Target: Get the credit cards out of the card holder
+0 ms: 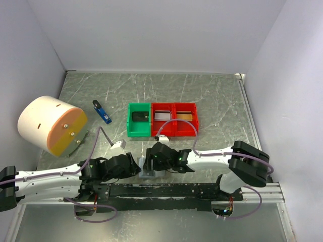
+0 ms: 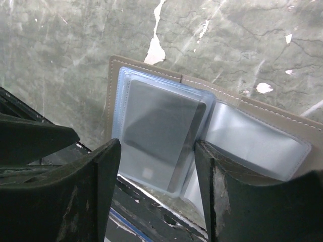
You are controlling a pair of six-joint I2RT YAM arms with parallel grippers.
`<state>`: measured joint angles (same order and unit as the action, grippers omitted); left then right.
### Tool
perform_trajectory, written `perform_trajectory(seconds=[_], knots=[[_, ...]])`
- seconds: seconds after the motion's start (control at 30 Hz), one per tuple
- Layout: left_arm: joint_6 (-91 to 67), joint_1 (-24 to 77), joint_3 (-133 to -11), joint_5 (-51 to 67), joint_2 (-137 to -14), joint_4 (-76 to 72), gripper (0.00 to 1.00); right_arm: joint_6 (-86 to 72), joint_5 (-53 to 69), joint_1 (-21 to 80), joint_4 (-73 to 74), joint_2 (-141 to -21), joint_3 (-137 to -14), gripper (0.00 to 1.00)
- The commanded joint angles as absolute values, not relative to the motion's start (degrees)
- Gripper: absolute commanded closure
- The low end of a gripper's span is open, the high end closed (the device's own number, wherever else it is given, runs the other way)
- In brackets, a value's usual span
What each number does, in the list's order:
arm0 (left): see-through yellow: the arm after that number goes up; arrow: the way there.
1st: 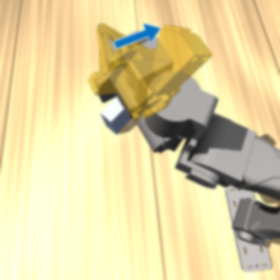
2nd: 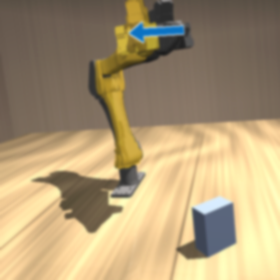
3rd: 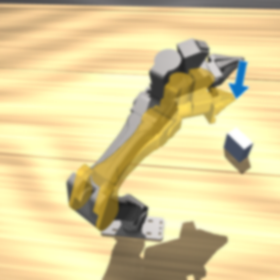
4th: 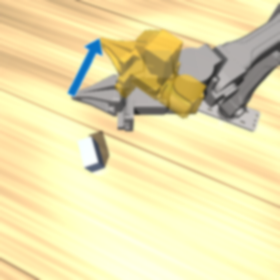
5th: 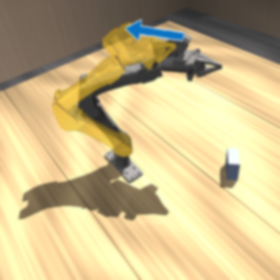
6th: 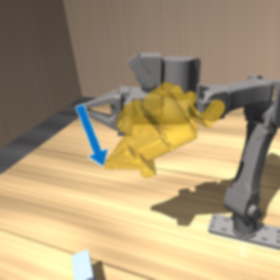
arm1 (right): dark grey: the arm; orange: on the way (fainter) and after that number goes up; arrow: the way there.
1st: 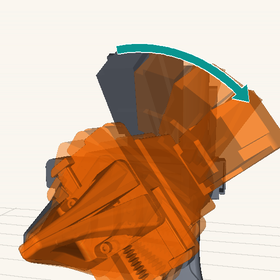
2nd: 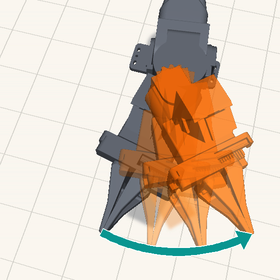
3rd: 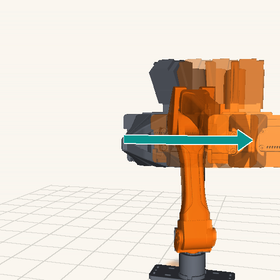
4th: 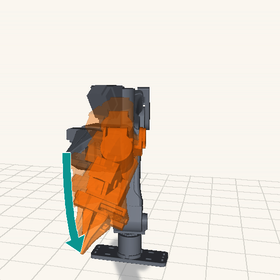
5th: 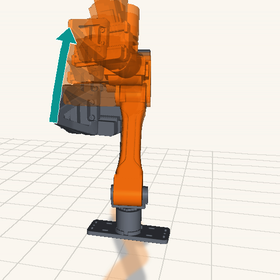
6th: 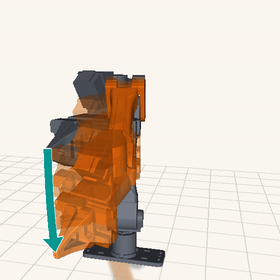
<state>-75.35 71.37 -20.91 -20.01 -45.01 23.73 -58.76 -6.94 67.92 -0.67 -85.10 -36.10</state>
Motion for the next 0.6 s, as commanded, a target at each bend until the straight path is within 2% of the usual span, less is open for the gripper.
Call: perform_trajectory(seconds=[0.0, 0.13, 0.37, 0.57], knots=[[-74.61, 71.63, -22.01, -19.66, -46.15, 21.87, 0.42, -57.53, -7.12, 67.93, 5.09, -87.4, -36.39, 0.36], [-76.32, 71.63, -22.11, -20.81, -45.36, 23.49, 0.42, -55.86, -10.59, 68.61, 13.24, -90.1, -41.85, 0.32], [-78.67, 71.63, -21.47, -22.56, -41.53, 27.71, 0.42, -56.43, -18.36, 71.2, 23.76, -95.65, -49.8, 0.31], [-79.01, 71.63, -21.0, -22.88, -39.55, 29.11, 0.41, -56.19, -18.77, 72.48, 24.51, -98.61, -51.47, 0.33]])
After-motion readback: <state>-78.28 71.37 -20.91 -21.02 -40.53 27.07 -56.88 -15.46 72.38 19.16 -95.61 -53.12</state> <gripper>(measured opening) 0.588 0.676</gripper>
